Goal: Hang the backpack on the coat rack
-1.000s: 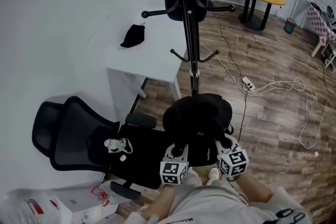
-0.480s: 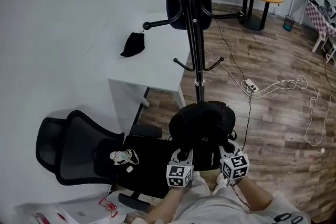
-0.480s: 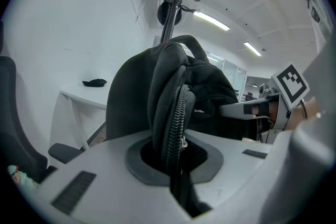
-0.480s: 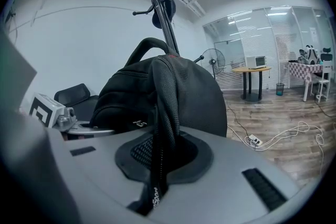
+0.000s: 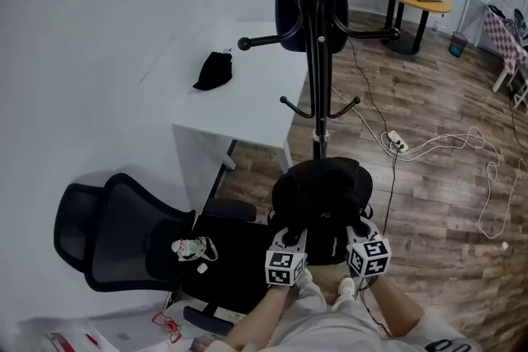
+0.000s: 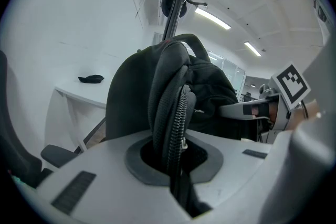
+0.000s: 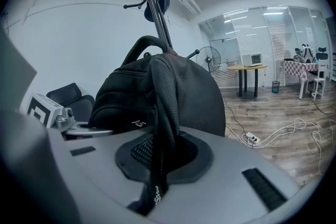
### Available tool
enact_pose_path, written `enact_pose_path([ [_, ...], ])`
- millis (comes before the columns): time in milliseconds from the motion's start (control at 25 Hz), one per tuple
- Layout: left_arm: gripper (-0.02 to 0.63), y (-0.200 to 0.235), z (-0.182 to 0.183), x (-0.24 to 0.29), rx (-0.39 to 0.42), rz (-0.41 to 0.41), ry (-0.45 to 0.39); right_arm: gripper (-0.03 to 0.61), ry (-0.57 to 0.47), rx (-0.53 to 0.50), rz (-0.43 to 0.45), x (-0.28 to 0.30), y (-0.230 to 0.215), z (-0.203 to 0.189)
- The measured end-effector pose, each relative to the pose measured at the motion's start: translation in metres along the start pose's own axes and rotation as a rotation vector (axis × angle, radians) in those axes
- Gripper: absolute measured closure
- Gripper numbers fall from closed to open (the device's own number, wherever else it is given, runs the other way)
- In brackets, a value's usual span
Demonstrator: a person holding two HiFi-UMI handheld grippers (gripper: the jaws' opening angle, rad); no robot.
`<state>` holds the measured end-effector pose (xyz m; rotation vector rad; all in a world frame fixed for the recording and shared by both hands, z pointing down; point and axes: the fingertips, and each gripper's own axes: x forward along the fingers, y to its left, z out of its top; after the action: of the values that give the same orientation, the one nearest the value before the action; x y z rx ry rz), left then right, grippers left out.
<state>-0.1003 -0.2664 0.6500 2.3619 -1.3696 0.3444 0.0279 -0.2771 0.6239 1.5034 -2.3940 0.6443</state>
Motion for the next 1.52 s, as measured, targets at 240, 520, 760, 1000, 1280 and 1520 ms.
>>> enact_pose_path([
  [240,0.592,0.011,0.003,0.021,0.008,0.002,0.014,0.549,0.012,0.009,-0.016,0.017,-0.008,0.003],
  [520,0.592,0.027,0.002,0.041,0.029,0.001,0.024,0.551,0.026,0.025,-0.034,0.041,-0.016,0.002],
  [760,0.592,0.039,0.002,0.060,0.046,0.019,0.009,0.550,0.031,0.005,-0.050,0.061,-0.024,0.005],
  [1000,0.592,0.045,-0.002,0.076,0.074,0.057,0.001,0.551,0.024,0.027,-0.087,0.075,-0.032,-0.003],
  [1280,0.591,0.055,-0.003,0.094,0.117,0.087,-0.015,0.550,-0.007,0.036,-0.121,0.095,-0.042,-0.004],
  [1520,0.591,0.067,-0.005,0.107,0.118,0.099,-0.006,0.550,-0.020,0.041,-0.144,0.113,-0.047,-0.005],
])
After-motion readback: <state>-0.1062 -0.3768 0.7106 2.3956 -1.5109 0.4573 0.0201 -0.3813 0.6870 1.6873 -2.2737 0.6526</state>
